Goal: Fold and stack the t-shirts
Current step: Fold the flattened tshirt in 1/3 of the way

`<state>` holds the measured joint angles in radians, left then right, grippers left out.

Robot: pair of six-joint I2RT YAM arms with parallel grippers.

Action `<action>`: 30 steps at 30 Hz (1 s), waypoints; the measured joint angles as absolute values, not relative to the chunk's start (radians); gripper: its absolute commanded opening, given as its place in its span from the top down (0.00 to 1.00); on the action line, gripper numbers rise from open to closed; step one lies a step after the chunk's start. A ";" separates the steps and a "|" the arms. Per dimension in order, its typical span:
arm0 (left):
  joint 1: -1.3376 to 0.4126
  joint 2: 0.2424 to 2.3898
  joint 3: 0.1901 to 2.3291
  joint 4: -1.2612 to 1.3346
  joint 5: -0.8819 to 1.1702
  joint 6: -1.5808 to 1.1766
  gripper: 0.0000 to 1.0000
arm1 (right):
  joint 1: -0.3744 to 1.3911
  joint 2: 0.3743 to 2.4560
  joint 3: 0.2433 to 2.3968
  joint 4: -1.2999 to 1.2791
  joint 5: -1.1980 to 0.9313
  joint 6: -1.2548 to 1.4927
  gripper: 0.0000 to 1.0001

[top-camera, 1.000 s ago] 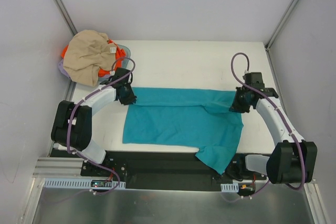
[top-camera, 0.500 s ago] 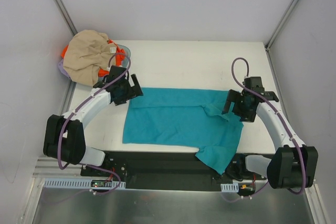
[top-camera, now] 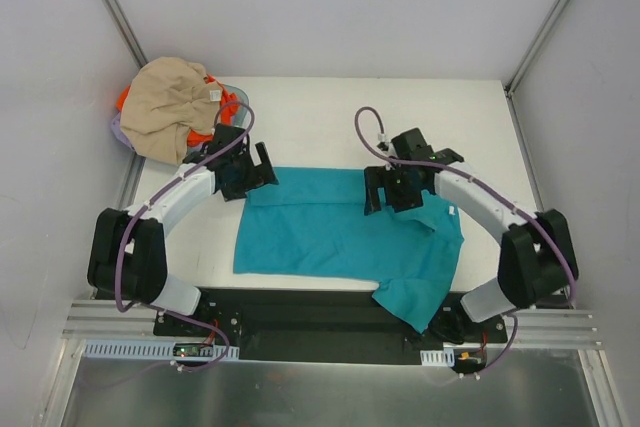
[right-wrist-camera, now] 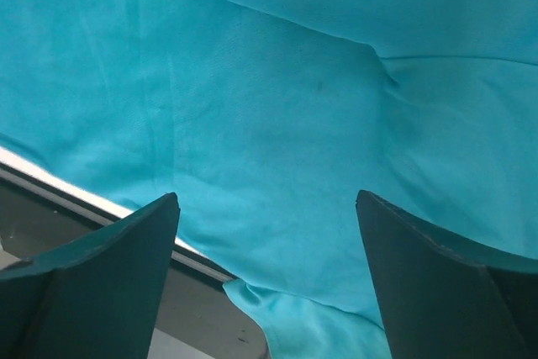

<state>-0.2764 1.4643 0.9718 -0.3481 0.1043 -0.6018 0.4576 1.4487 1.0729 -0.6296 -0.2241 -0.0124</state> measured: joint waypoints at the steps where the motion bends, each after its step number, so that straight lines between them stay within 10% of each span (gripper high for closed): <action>1: -0.276 1.463 0.964 -0.347 0.104 -0.601 0.01 | 0.471 1.492 1.081 -0.625 -0.225 -0.013 0.25; 30: -0.276 1.365 0.848 -0.352 0.127 -0.610 0.01 | 0.483 1.794 1.158 -0.684 0.051 -0.005 0.61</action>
<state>-0.2764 1.3651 0.8478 -0.3519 0.1268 -0.6102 0.4828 1.7935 1.1584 -0.6838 0.0505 -0.0048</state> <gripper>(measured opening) 0.992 0.455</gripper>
